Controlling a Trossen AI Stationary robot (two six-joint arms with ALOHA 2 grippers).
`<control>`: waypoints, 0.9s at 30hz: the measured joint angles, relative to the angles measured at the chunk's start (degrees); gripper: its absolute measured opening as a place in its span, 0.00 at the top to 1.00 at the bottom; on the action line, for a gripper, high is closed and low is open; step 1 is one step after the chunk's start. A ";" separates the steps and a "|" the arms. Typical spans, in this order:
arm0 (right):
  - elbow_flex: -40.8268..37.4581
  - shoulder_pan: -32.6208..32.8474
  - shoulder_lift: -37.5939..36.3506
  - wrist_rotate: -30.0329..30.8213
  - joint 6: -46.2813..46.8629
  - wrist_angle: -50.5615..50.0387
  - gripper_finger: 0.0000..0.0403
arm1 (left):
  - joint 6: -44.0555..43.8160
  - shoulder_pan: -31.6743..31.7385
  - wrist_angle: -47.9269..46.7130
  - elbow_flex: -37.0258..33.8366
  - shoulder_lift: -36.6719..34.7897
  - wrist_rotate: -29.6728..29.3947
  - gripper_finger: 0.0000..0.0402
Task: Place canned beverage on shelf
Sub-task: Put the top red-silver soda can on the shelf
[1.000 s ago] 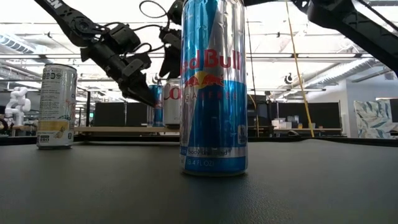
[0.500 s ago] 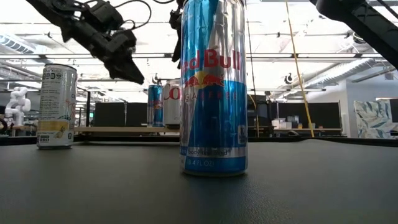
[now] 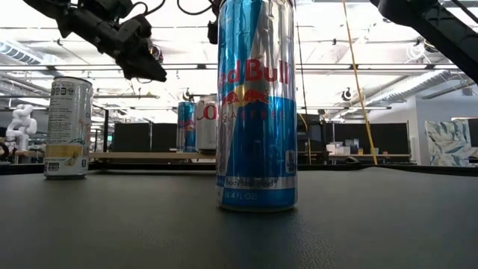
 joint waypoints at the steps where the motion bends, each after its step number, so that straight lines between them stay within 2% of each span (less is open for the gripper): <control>1: 0.00 0.00 0.00 0.01 0.02 0.01 0.53 | -0.01 0.00 -0.04 0.00 0.02 0.00 0.57; 9: 0.00 0.11 0.40 -0.09 5.31 -0.34 0.82 | -0.03 -0.02 -0.19 0.00 0.02 0.00 0.57; 16: 0.00 0.13 0.46 -0.11 7.53 -1.11 0.97 | -0.11 -0.02 -0.22 0.00 0.04 0.00 0.57; 27: -0.04 0.52 2.06 -0.13 8.22 -2.35 1.00 | -0.13 0.00 -0.24 0.00 0.04 0.04 0.57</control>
